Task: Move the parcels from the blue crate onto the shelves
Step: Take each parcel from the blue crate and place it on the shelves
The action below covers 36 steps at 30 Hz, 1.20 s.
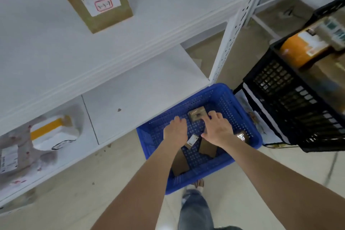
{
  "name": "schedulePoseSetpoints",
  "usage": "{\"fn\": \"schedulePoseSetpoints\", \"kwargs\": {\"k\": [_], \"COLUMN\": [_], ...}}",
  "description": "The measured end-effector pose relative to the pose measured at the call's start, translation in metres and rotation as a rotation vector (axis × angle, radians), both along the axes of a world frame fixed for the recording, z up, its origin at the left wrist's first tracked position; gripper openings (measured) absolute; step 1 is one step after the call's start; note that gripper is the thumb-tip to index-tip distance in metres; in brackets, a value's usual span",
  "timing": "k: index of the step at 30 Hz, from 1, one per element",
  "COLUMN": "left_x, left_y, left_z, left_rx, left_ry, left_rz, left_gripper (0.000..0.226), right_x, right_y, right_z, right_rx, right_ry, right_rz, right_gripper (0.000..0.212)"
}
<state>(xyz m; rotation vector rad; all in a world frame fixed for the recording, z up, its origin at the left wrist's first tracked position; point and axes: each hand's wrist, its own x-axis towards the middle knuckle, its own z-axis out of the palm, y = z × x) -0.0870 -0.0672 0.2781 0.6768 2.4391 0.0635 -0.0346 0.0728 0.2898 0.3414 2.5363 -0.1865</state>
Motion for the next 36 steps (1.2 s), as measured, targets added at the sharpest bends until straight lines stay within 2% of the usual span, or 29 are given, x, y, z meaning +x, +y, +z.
{"fn": "schedulePoseSetpoints", "kwargs": {"k": [7,11,14,18,22,23,25,28,29,31,36], "left_x": [-0.005,0.004,0.020,0.035,0.074,0.083,0.089,0.089,0.092,0.093,0.078], "left_y": [0.068,0.104,0.137,0.196,0.214,0.216,0.226,0.237,0.239,0.238,0.224], "left_z": [-0.090,-0.150,-0.191,-0.241,-0.306,-0.323,-0.343,-0.361,-0.372,-0.381,-0.399], "left_rx": [-0.023,0.013,0.065,0.255,0.173,0.175,0.217,0.284,0.302,0.364,0.388], "left_ry": [-0.232,-0.406,-0.475,-0.503,-0.786,-0.800,-0.829,-0.895,-0.899,-0.884,-0.774], "left_rz": [0.144,0.332,0.457,0.770,0.876,0.901,1.014,1.161,1.203,1.251,1.363], "left_gripper": [0.037,0.040,0.032,0.021,0.019,0.016,0.023,0.023,0.031,0.040,0.044], "right_x": [-0.010,0.002,0.018,0.035,0.039,0.039,0.038,0.037,0.037,0.034,0.031], "right_y": [0.061,0.097,0.130,0.174,0.195,0.197,0.202,0.209,0.211,0.212,0.189], "right_z": [-0.099,-0.161,-0.209,-0.264,-0.314,-0.327,-0.349,-0.369,-0.372,-0.377,-0.401], "right_rx": [-0.060,-0.149,-0.150,-0.097,0.038,0.059,0.071,0.056,0.043,0.035,-0.081], "right_ry": [-0.172,-0.279,-0.360,-0.403,-0.458,-0.465,-0.466,-0.428,-0.403,-0.342,-0.260], "right_rz": [0.036,-0.083,-0.090,0.041,0.198,0.202,0.204,0.351,0.370,0.284,0.071], "right_gripper": [0.069,0.068,0.063,0.062,0.060,0.058,0.053,0.050,0.051,0.059,0.066]}}
